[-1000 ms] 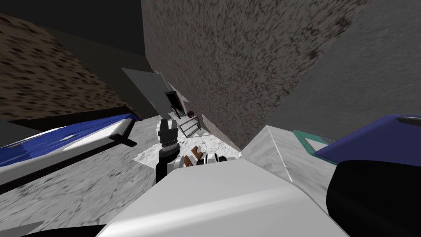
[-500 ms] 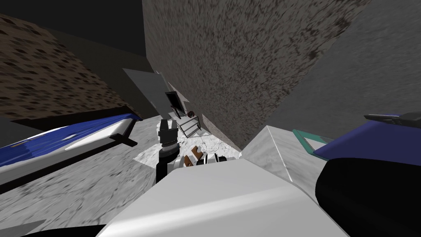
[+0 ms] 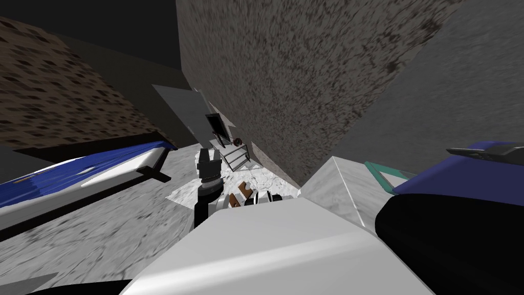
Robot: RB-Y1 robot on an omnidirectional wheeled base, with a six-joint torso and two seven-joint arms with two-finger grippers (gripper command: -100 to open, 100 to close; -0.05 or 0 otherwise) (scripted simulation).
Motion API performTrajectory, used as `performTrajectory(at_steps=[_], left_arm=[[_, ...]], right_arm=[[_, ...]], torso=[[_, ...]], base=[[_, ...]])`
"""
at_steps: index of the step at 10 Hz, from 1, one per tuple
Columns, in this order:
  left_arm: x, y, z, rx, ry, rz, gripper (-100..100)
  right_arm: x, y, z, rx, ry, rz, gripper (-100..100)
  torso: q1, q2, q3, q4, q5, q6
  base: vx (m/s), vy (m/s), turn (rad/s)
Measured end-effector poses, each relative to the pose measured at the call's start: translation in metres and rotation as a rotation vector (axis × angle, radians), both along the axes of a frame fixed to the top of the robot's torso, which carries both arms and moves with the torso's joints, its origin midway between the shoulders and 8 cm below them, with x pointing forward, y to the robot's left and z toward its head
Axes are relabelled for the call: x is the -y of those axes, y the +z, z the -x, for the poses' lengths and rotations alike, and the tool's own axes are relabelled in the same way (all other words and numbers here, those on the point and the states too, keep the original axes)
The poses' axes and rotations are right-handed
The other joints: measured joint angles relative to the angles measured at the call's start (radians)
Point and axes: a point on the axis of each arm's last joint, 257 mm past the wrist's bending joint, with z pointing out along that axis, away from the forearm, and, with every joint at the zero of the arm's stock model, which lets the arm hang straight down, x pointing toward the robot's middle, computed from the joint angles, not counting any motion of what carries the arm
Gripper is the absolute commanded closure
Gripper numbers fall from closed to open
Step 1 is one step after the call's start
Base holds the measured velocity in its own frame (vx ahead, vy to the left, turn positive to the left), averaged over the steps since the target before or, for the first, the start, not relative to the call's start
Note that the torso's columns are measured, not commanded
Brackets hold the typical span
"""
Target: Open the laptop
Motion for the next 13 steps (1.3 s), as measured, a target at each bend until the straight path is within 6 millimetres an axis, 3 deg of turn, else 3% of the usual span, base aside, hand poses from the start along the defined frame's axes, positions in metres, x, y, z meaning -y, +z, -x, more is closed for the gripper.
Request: performTrajectory(at_steps=[1, 2, 3, 6, 10, 13], left_arm=[[0.000, 0.000, 0.000, 0.000, 0.000, 0.000, 0], [0.000, 0.000, 0.000, 0.000, 0.000, 0.000, 0], [0.000, 0.000, 0.000, 0.000, 0.000, 0.000, 0], [0.000, 0.000, 0.000, 0.000, 0.000, 0.000, 0], [0.000, 0.000, 0.000, 0.000, 0.000, 0.000, 0], [0.000, 0.000, 0.000, 0.000, 0.000, 0.000, 0]], right_arm=[[0.000, 0.000, 0.000, -0.002, -0.001, 0.000, -100], [0.000, 0.000, 0.000, -0.002, 0.000, 0.000, 100], [0.000, 0.000, 0.000, -0.002, 0.000, 0.000, 100], [0.017, -0.042, 0.003, -0.002, 0.016, -0.109, 100], [0.049, -0.056, 0.034, 0.075, -0.059, -0.147, 100], [0.066, -0.101, 0.029, 0.072, -0.044, -0.242, 100]], torso=[[0.000, 0.000, 0.000, 0.000, 0.000, 0.000], [0.000, 0.000, 0.000, 0.000, 0.000, 0.000], [0.000, 0.000, 0.000, 0.000, 0.000, 0.000], [-0.005, -0.001, 0.000, 0.000, -0.002, 0.000], [-0.002, 0.000, 0.000, 0.000, -0.001, 0.000], [-0.009, -0.004, -0.001, -0.002, -0.007, -0.002]], base=[[0.000, 0.000, 0.000], [0.000, 0.000, 0.000], [-0.044, 0.049, 0.124], [-0.027, 0.029, 0.022], [-0.004, 0.003, 0.029], [-0.030, 0.035, 0.021]])
